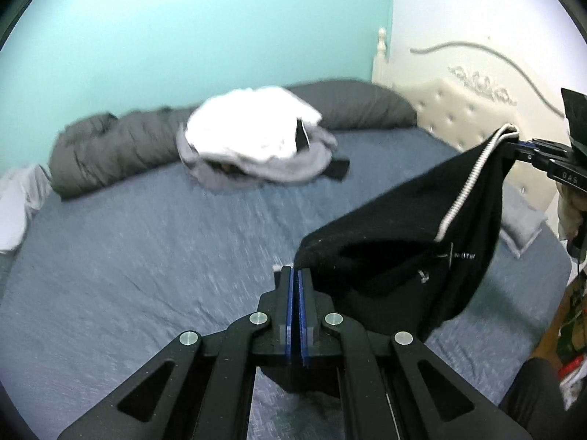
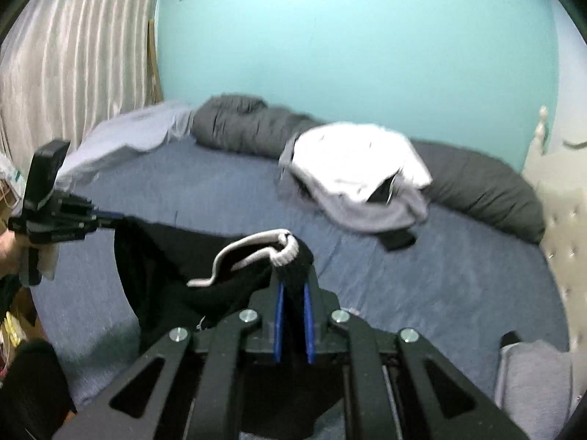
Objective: Fold clothes
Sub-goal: 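Lift the sweatshirt with both grippers, stretching it between them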
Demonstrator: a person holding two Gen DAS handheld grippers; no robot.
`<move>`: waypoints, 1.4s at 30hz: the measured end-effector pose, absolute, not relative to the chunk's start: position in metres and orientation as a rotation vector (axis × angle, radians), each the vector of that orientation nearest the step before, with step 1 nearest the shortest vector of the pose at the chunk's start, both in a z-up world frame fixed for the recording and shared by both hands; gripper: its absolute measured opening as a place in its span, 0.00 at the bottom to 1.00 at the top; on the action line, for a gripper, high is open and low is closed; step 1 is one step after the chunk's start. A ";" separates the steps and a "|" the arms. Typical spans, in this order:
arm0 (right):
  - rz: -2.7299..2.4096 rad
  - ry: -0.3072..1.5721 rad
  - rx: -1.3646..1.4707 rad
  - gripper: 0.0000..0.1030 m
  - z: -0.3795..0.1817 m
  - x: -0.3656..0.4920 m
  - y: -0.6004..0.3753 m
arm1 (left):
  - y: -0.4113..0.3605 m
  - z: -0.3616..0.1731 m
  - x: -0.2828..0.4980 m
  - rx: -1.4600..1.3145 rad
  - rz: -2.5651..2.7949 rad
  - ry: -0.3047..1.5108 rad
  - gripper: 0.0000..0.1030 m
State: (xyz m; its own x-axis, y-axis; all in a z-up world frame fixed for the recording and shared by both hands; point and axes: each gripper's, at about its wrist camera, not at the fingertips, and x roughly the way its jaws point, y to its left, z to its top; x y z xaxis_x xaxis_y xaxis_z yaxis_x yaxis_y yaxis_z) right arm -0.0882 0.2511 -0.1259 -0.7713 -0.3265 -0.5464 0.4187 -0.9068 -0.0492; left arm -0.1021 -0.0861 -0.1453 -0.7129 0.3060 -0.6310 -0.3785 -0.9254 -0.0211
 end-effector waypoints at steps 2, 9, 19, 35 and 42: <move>-2.646 0.245 0.700 0.08 -0.096 -0.077 0.252 | -0.090 -0.116 -0.093 -0.872 2.637 0.138 0.02; -2.730 0.283 0.475 0.08 0.016 -0.043 0.247 | -0.102 -0.005 -0.064 -0.650 2.730 0.128 0.02; -2.815 0.338 0.171 0.08 0.189 0.010 0.237 | -0.122 0.156 -0.003 -0.344 2.808 0.131 0.02; -2.731 0.322 0.378 0.08 0.146 0.044 0.236 | -0.132 0.087 0.012 -0.535 2.727 0.110 0.02; -2.669 0.239 0.674 0.08 0.008 0.005 0.228 | -0.135 -0.036 -0.024 -0.805 2.698 0.050 0.02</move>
State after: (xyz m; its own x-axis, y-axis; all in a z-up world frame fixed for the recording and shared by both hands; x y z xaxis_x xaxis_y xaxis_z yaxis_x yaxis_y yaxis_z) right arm 0.0050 0.2279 0.0081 -0.8146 -0.3160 -0.4863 0.3974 -0.9149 -0.0712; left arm -0.0242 -0.1346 -0.0356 -0.7884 0.2967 -0.5389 -0.3166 -0.9468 -0.0581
